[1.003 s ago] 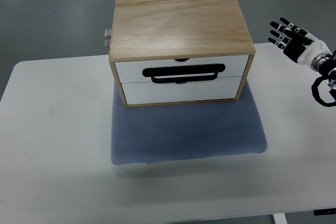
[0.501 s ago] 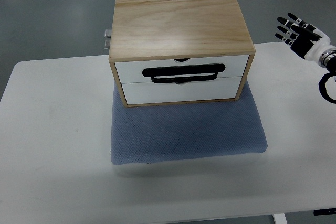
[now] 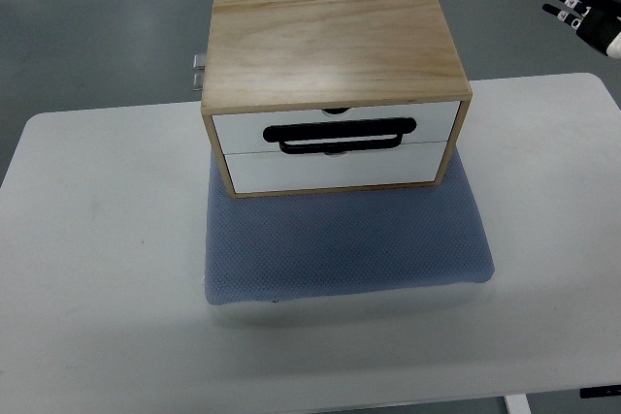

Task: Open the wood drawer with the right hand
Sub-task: 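Swing the right hand up and over toward the upper drawer front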

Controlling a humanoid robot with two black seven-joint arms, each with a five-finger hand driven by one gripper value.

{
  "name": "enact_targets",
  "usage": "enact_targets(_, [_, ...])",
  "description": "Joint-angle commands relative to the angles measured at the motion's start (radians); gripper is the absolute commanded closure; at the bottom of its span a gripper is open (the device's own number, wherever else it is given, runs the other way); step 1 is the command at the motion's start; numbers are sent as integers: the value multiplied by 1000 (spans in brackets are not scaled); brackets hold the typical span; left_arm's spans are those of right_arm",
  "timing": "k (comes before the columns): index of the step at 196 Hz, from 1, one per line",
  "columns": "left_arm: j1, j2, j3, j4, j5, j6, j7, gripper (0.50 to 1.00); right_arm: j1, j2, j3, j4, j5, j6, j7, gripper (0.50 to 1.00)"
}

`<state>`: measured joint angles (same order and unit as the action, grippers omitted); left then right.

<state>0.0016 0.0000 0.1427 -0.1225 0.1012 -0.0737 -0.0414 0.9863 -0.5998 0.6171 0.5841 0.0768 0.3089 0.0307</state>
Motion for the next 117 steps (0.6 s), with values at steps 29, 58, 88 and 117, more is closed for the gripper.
enact_targets(29, [0,0,0,0,0,0,0,500,173,-109,-284,140,-2,7,0,556])
enact_targets(58, [0,0,0,0,0,0,0,500,265,-143,-416,207,-5,33,0,556])
enact_targets(88, [0,0,0,0,0,0,0,500,449,-163,-634,290,-23,145,-3,556])
enact_targets(117, [0,0,0,0,0,0,0,500,589,-161,-770,355,-55,200,-8,556])
